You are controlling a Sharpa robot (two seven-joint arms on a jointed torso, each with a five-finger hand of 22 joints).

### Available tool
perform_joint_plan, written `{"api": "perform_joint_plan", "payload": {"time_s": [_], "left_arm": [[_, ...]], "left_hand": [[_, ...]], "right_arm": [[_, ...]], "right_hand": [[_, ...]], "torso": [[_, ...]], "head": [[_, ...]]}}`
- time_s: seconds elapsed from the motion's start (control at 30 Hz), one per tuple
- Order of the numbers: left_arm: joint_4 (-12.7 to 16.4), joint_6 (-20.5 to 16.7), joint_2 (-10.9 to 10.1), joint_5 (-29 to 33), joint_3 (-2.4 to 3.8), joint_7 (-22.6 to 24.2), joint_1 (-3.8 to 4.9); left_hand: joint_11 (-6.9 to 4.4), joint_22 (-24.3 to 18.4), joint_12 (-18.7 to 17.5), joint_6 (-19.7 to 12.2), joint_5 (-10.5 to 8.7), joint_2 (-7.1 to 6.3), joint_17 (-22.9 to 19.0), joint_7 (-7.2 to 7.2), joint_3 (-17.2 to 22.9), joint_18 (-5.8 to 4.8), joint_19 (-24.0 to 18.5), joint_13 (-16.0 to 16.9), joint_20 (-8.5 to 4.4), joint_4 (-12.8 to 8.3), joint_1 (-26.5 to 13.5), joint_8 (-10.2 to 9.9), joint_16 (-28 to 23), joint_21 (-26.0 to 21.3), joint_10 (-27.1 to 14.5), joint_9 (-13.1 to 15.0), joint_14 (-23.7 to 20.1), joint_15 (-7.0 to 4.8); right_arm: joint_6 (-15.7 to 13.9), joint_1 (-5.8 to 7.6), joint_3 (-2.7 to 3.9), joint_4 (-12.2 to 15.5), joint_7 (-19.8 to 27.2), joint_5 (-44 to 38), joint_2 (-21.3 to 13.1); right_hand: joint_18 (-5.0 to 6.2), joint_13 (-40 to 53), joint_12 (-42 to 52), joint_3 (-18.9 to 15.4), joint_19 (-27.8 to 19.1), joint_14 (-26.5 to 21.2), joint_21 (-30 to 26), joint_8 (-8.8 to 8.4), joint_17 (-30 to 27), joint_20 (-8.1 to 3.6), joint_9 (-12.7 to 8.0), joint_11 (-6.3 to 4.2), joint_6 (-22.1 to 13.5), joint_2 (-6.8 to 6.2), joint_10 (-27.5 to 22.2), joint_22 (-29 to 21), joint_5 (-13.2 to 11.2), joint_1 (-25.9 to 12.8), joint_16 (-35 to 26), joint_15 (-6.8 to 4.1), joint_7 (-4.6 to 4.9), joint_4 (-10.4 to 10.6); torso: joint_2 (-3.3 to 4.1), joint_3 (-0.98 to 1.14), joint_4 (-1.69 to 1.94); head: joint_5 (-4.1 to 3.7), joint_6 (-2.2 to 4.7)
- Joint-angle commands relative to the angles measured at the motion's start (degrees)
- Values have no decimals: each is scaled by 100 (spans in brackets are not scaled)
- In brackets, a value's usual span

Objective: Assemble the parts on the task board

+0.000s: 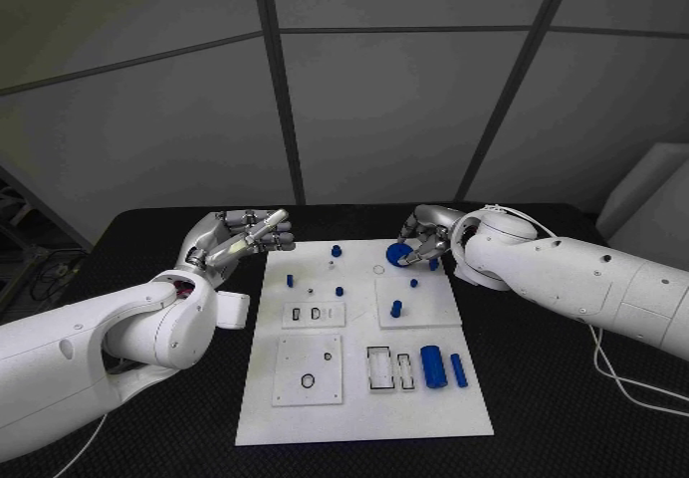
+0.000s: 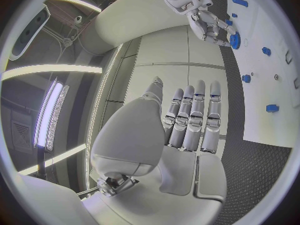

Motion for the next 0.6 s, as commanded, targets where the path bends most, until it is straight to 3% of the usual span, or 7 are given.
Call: {"api": "perform_joint_plan", "payload": {"time_s": [0.03, 0.37, 0.6], "left_arm": [[2, 76, 7, -9, 5, 21, 9], [1, 82, 3, -9, 5, 13, 9], [2, 88, 2, -9, 5, 6, 9]], "left_hand": [[26, -8, -23, -6, -34, 24, -4, 45, -29, 299, 0, 4, 58, -21, -13, -31, -37, -27, -18, -7, -20, -4], [23, -14, -29, 7, -34, 32, -1, 41, -32, 301, 5, 8, 59, -30, -10, -36, -48, -30, -6, -4, -9, -5], [23, -14, -29, 7, -34, 32, -1, 41, -32, 301, 5, 8, 59, -30, -10, -36, -48, -30, -6, -4, -9, -5]], "right_arm": [[193, 12, 1, -31, -65, -79, 25], [322, 12, 1, -91, -104, -115, 66], [322, 12, 0, -123, -119, -168, 90]], "right_hand": [[-53, 829, 56, -32, 54, 606, 47, 36, 1507, -7, 10, 1, -23, 90, 137, 47, -13, -1, 15, 32, 20, 2], [-66, 876, 93, -5, 95, 606, 82, 66, 1507, -4, 14, -3, 7, 163, 160, 116, 12, 31, 15, 32, 13, -6], [-77, 938, 137, 101, 131, 606, 116, 116, 1507, -8, 22, -12, 117, 306, 194, 183, -59, 131, 15, 25, 4, -70]], "torso": [[-1, 0, 2], [2, 1, -1], [1, 5, -1]], "head": [[0, -9], [-8, -21], [-11, -30]]}}
